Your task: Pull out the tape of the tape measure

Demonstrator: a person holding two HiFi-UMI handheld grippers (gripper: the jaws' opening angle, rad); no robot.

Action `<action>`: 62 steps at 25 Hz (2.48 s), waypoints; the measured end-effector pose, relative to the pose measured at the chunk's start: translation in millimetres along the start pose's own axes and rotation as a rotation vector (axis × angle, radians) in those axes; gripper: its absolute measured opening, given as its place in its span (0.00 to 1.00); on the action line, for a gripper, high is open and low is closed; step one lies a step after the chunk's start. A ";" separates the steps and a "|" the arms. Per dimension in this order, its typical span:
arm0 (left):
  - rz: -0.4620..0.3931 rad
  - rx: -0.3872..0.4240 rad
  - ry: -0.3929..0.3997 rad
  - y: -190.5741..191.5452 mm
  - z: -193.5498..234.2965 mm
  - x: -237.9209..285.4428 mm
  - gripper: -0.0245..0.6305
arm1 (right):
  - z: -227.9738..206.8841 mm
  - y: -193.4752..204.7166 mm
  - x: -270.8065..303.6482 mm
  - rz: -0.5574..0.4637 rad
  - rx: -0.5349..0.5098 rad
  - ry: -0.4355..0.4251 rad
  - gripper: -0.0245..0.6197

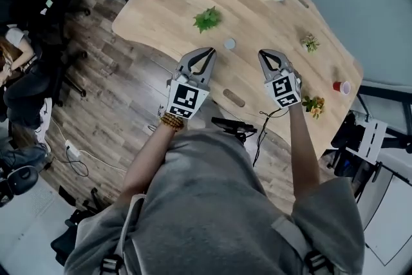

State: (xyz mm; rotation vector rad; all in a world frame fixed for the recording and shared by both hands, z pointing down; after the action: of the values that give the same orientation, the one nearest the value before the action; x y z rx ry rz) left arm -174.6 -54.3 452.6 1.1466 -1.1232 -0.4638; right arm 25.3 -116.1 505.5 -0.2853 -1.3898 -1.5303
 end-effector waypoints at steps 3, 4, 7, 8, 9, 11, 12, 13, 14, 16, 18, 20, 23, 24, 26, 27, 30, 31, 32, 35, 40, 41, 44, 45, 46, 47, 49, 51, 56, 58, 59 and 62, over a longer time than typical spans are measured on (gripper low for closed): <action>0.019 -0.006 -0.032 0.0 -4.8 5.1 0.06 | -9.6 9.6 21.9 0.016 -0.077 -0.074 0.05; 0.023 -0.010 -0.042 0.3 -6.1 6.1 0.07 | -10.9 12.0 28.6 0.019 -0.103 -0.093 0.05; 0.053 -0.032 -0.072 9.9 -9.9 6.4 0.07 | -7.6 16.6 51.0 0.027 -0.191 -0.153 0.05; 0.063 -0.040 -0.082 13.2 -11.8 6.1 0.07 | -6.2 18.3 58.6 0.032 -0.217 -0.173 0.05; 0.069 -0.046 -0.095 15.0 -13.6 5.2 0.07 | -5.0 20.1 66.3 0.043 -0.241 -0.193 0.05; 0.068 -0.052 -0.120 16.4 -16.5 2.7 0.07 | -2.6 23.6 81.9 0.069 -0.282 -0.229 0.06; 0.066 -0.055 -0.133 17.6 -17.6 1.4 0.07 | -1.0 25.0 89.5 0.079 -0.298 -0.247 0.06; 0.065 -0.056 -0.146 18.6 -18.2 -0.2 0.07 | 1.0 26.1 96.9 0.086 -0.312 -0.265 0.06; 0.062 -0.057 -0.160 19.4 -18.1 -2.1 0.07 | 3.3 27.0 104.0 0.091 -0.325 -0.281 0.06; 0.064 -0.061 -0.189 22.3 -16.1 -6.4 0.07 | 8.2 27.6 117.8 0.098 -0.356 -0.307 0.06; 0.066 -0.074 -0.219 26.1 -13.4 -11.3 0.07 | 14.4 28.5 129.6 0.108 -0.394 -0.335 0.06; 0.063 -0.085 -0.246 28.8 -11.7 -16.5 0.06 | 20.6 31.0 139.5 0.126 -0.432 -0.368 0.13; 0.073 -0.105 -0.285 33.6 -10.9 -25.7 0.07 | 26.5 34.0 152.5 0.152 -0.471 -0.398 0.16; 0.077 -0.113 -0.297 35.9 -11.4 -28.7 0.06 | 28.5 35.0 156.7 0.162 -0.482 -0.409 0.18; 0.080 -0.131 -0.317 41.8 -13.4 -33.6 0.07 | 32.7 37.9 165.5 0.186 -0.515 -0.429 0.22; 0.084 -0.142 -0.327 45.2 -14.6 -35.6 0.07 | 34.5 39.3 169.9 0.198 -0.533 -0.436 0.25; 0.089 -0.158 -0.355 50.5 -15.1 -41.7 0.07 | 37.9 41.0 183.8 0.224 -0.565 -0.455 0.28; 0.089 -0.164 -0.365 51.6 -14.3 -43.6 0.07 | 38.7 41.4 188.8 0.237 -0.569 -0.465 0.31; 0.089 -0.171 -0.374 52.8 -13.5 -45.2 0.07 | 39.4 42.2 193.7 0.252 -0.573 -0.478 0.34; 0.085 -0.193 -0.396 56.5 -13.5 -47.5 0.07 | 39.3 46.2 207.5 0.293 -0.578 -0.504 0.36; 0.107 -0.205 -0.406 66.6 -19.0 -52.0 0.07 | 44.8 48.6 223.6 0.337 -0.550 -0.548 0.45; 0.109 -0.206 -0.409 67.2 -19.0 -52.7 0.07 | 44.8 47.9 225.7 0.338 -0.539 -0.550 0.45; 0.102 -0.209 -0.417 67.5 -16.2 -53.8 0.07 | 43.8 45.6 231.4 0.342 -0.493 -0.558 0.45; 0.102 -0.212 -0.418 68.7 -15.1 -54.0 0.07 | 43.5 45.4 233.3 0.346 -0.474 -0.561 0.45; 0.106 -0.218 -0.417 70.2 -14.5 -54.0 0.07 | 42.8 46.1 235.1 0.351 -0.458 -0.560 0.45; 0.112 -0.223 -0.414 71.6 -14.5 -53.6 0.07 | 41.9 47.4 236.5 0.353 -0.446 -0.558 0.45; 0.114 -0.225 -0.408 70.8 -14.6 -52.0 0.07 | 41.6 49.6 235.3 0.352 -0.422 -0.555 0.42; 0.111 -0.222 -0.399 68.2 -14.2 -48.6 0.07 | 41.4 50.6 232.5 0.353 -0.379 -0.544 0.39; 0.109 -0.195 -0.360 64.1 -13.9 -38.2 0.06 | 38.0 53.8 223.9 0.380 -0.218 -0.466 0.39; 0.111 -0.172 -0.340 62.1 -16.4 -32.9 0.07 | 34.2 50.3 212.4 0.369 -0.162 -0.437 0.39; 0.112 -0.159 -0.330 60.8 -17.3 -30.3 0.07 | 32.6 47.2 206.0 0.351 -0.130 -0.430 0.39; 0.115 -0.113 -0.300 55.1 -18.0 -19.2 0.07 | 23.4 33.1 180.5 0.285 -0.021 -0.409 0.39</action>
State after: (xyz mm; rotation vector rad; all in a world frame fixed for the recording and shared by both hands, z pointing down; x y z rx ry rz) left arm -179.6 -8.7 493.0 0.9274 -1.3959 -0.6153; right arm -43.2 -181.2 664.5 -0.8107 -1.5665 -1.2929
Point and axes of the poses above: the fingertips, and each gripper's own axes: x forward along the fingers, z to its left, y out of its underside, the point moved 5 cm from there along -x, backward along the fingers, and after that the axes turned 13 degrees about z, right-handed, at the moved point
